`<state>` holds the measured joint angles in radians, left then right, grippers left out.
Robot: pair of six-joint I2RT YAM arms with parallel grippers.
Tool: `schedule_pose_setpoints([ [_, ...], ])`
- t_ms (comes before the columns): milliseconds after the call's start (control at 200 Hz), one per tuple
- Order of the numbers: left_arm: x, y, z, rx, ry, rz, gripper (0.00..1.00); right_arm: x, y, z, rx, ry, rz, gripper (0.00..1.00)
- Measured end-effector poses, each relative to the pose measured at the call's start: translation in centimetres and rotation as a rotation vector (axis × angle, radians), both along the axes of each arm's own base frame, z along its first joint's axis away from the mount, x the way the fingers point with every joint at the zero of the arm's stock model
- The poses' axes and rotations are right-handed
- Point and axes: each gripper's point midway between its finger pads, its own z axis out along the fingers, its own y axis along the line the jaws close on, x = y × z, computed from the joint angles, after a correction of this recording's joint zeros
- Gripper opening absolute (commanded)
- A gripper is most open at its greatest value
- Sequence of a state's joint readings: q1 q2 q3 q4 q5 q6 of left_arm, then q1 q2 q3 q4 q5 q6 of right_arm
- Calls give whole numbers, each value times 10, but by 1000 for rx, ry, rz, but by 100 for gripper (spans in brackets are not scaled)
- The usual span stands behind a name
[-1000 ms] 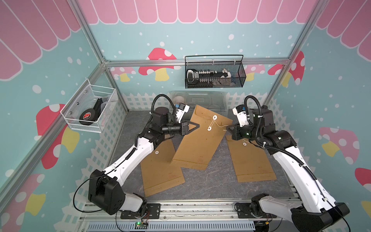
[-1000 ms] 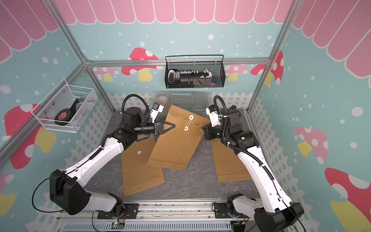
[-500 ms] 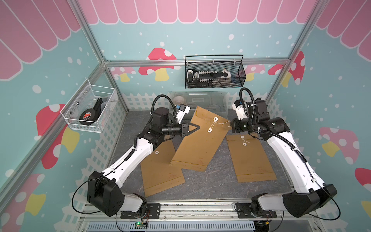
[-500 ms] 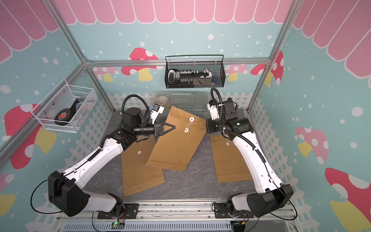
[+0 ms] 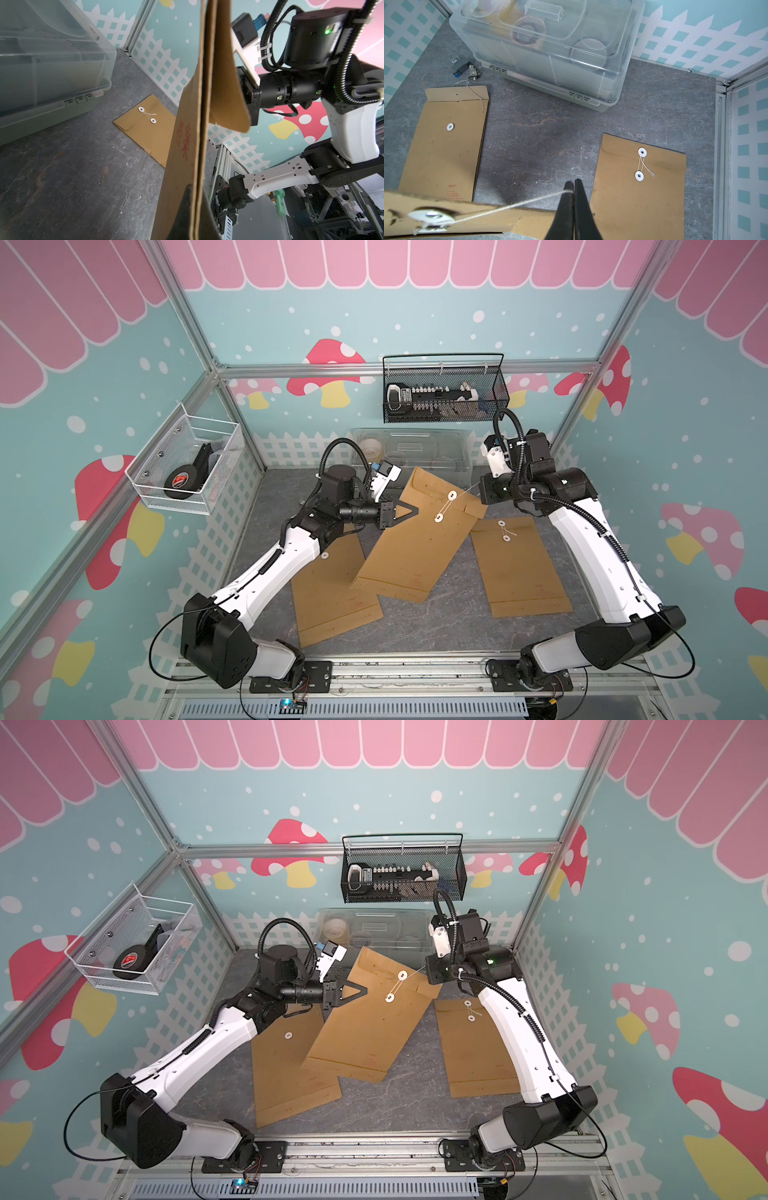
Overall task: Close the mouth of the file bag
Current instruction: Close the file bag.
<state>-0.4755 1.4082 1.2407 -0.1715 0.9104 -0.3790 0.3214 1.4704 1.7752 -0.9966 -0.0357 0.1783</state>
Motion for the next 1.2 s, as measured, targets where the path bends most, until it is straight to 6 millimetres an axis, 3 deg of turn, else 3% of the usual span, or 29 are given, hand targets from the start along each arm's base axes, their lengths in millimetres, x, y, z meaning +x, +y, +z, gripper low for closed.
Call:
schedule_pose_setpoints([
  [205,3,2,-1,8,7,17,0,-4,7,0,-5,1,23,0],
  [455,16,9,3,-5,18,78,0,-25,-1,-32,-32,74,11,0],
  [575,15,7,6,-17,20,76,0,-26,-2,-42,-40,97,5,0],
  [916,-5,-6,8,-28,15,-13,0,2,6,-36,-27,86,-2,0],
  [1201,-17,-10,10,-33,3,-76,0,4,1,-22,-55,71,-18,0],
])
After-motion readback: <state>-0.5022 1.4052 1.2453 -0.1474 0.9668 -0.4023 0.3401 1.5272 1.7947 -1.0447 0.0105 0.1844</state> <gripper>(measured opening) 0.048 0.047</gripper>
